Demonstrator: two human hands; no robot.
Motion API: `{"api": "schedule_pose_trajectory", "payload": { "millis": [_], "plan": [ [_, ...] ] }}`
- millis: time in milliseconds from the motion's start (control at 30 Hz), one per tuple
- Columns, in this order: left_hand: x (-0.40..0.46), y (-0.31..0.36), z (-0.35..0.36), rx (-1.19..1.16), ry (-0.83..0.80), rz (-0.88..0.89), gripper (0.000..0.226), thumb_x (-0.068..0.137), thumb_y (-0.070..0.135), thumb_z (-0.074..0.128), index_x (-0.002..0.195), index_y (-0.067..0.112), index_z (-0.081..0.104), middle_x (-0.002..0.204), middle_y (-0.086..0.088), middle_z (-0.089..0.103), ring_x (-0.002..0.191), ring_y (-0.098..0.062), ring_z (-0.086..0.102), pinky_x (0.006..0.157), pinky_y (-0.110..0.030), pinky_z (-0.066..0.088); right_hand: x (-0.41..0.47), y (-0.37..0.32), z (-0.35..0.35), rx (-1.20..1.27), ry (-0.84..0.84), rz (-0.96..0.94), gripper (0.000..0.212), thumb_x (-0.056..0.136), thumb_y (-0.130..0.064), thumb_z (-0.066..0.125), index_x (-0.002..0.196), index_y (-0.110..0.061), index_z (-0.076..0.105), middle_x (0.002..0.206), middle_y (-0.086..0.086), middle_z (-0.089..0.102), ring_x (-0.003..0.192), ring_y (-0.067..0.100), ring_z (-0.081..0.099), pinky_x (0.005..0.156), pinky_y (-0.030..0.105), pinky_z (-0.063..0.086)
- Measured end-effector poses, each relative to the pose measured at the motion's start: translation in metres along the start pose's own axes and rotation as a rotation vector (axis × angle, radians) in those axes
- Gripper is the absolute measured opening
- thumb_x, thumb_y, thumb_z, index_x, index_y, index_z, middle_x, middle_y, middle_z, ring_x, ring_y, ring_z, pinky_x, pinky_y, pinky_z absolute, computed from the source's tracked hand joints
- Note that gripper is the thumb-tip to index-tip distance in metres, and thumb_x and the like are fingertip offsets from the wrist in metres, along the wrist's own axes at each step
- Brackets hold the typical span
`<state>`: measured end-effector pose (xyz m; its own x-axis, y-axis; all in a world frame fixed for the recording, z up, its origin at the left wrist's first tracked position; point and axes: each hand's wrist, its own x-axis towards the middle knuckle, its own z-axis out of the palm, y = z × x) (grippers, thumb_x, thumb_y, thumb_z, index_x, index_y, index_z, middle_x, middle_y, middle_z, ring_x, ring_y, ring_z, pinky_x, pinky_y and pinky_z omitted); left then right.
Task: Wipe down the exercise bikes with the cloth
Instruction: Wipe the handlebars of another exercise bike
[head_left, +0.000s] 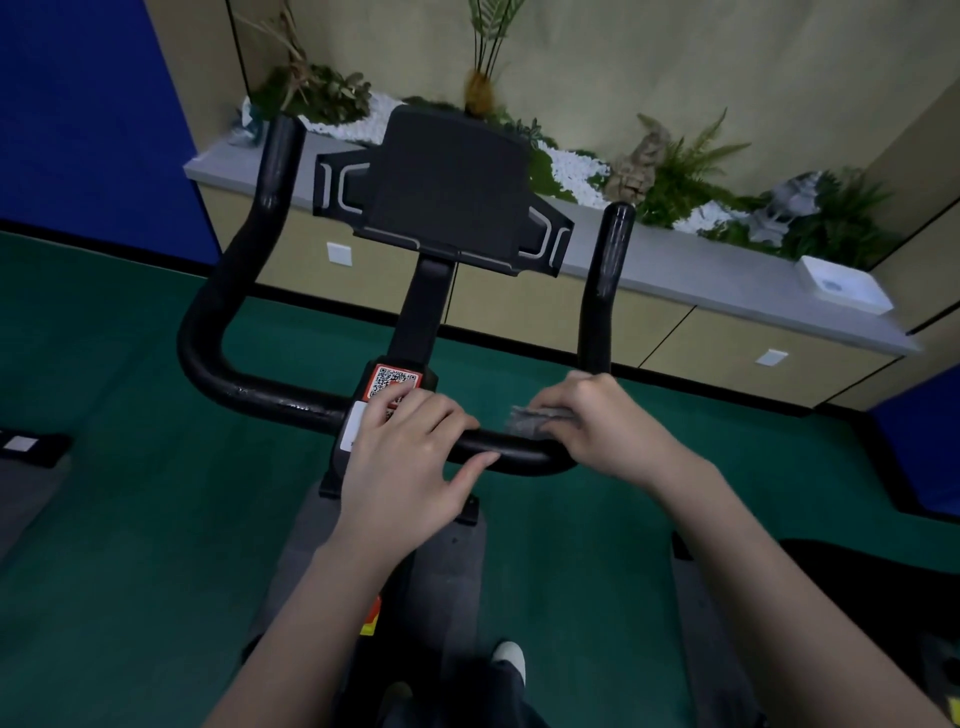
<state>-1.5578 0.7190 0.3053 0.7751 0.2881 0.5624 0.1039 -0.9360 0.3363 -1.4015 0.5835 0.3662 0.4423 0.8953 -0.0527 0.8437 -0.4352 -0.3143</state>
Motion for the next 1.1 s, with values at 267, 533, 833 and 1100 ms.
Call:
{"api": "schedule_pose_trajectory", "payload": {
  "millis": [267, 533, 833, 1100],
  "plan": [
    [0.000, 0.000, 0.000, -0.004, -0.006, -0.013, 0.026, 0.082, 0.045, 0.066, 0.088, 0.020, 0.071, 0.088, 0.010, 0.064, 0.091, -0.014, 0.060, 0.105, -0.034, 0.031, -0.025, 0.000, 0.036, 0.182, 0.543, 0.078, 0.020, 0.081, 0.006, 0.065, 0.096, -0.006, 0.071, 0.087, -0.002, 0.067, 0.085, 0.021, 0.055, 0.075, 0.016, 0.042],
    [0.000, 0.001, 0.000, 0.007, -0.006, -0.011, 0.026, 0.082, 0.044, 0.066, 0.088, 0.020, 0.071, 0.088, 0.010, 0.064, 0.090, -0.014, 0.060, 0.103, -0.035, 0.033, -0.041, -0.048, 0.097, 0.663, 1.199, 0.415, 0.029, 0.087, -0.008, 0.058, 0.114, -0.016, 0.063, 0.113, -0.031, 0.056, 0.111, 0.015, 0.055, 0.095, 0.017, 0.043],
    [0.000, 0.001, 0.000, 0.020, -0.019, -0.014, 0.027, 0.083, 0.045, 0.064, 0.090, 0.020, 0.071, 0.089, 0.010, 0.064, 0.090, -0.015, 0.060, 0.105, -0.034, 0.030, -0.031, -0.040, 0.084, 0.896, 1.252, 0.701, 0.017, 0.095, -0.005, 0.054, 0.108, -0.005, 0.064, 0.099, 0.007, 0.067, 0.090, 0.009, 0.062, 0.085, 0.019, 0.049],
    [0.000, 0.002, 0.000, 0.036, -0.020, -0.002, 0.028, 0.083, 0.045, 0.064, 0.090, 0.019, 0.071, 0.089, 0.009, 0.064, 0.091, -0.015, 0.061, 0.104, -0.035, 0.032, -0.031, -0.009, 0.090, 1.211, 1.143, 0.865, 0.015, 0.094, -0.006, 0.056, 0.100, -0.013, 0.068, 0.099, 0.007, 0.071, 0.097, 0.022, 0.067, 0.095, 0.042, 0.052]
  ]
}}
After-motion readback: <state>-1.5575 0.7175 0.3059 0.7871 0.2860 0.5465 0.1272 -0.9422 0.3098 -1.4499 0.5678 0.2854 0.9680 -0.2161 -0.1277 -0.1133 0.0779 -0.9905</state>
